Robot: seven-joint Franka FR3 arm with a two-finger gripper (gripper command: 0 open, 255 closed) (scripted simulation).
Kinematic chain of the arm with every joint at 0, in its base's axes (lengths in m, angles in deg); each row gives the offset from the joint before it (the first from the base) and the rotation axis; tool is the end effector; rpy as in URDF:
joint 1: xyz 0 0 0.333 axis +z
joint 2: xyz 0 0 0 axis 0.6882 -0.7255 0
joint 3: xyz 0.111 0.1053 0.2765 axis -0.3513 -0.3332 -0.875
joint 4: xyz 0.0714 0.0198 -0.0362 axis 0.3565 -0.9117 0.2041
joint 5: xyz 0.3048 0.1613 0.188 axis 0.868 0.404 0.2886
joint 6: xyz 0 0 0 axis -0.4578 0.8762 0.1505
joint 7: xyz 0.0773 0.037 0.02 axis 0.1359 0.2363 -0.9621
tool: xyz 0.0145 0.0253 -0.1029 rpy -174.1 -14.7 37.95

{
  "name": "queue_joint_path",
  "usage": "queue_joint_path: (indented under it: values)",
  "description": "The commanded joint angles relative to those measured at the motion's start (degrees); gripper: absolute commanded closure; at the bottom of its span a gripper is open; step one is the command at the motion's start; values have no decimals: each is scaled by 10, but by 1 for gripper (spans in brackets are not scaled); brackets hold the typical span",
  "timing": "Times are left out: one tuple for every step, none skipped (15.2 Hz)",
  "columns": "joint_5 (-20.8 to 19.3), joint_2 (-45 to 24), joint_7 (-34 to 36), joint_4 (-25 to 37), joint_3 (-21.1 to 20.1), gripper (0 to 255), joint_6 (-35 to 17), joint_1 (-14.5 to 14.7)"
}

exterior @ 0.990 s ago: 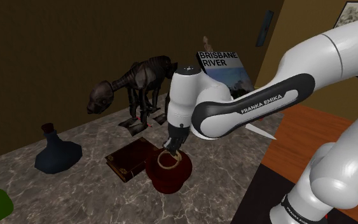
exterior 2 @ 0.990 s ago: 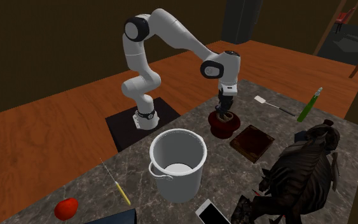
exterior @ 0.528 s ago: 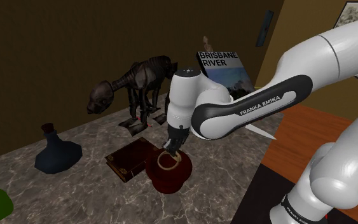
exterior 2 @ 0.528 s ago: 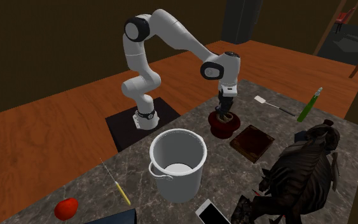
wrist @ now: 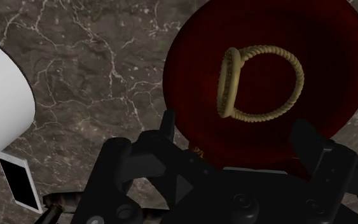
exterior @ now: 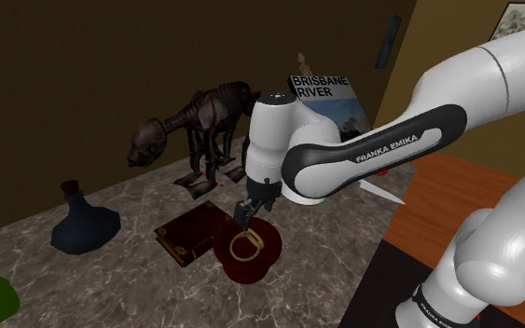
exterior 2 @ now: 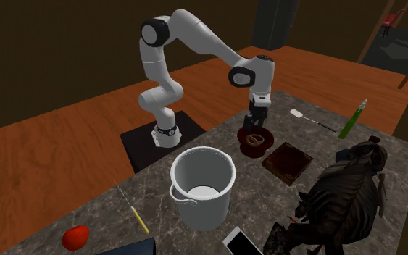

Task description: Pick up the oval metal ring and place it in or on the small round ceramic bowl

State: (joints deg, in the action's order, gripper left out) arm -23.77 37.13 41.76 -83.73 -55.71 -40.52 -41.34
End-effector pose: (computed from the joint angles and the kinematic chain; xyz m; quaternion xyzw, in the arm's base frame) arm 0.4230 0.2769 0.4166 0.9972 0.0398 0.0567 0.0284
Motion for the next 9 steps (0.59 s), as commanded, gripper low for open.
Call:
queue_joint_path:
  values:
    - [12,19,-9,20,3,0,36,3]
    - [17,26,-12,29,4,0,52,4]
    - [17,26,-12,29,4,0,52,4]
    - [17,26,-12,29,4,0,52,4]
    - [17,26,-12,29,4,0,52,4]
    - [17,26,-12,29,4,0,52,4]
    - [17,26,-12,29,4,0,52,4]
    - [17,26,-12,29,4,0,52,4]
    - [17,26,-12,29,4,0,52,4]
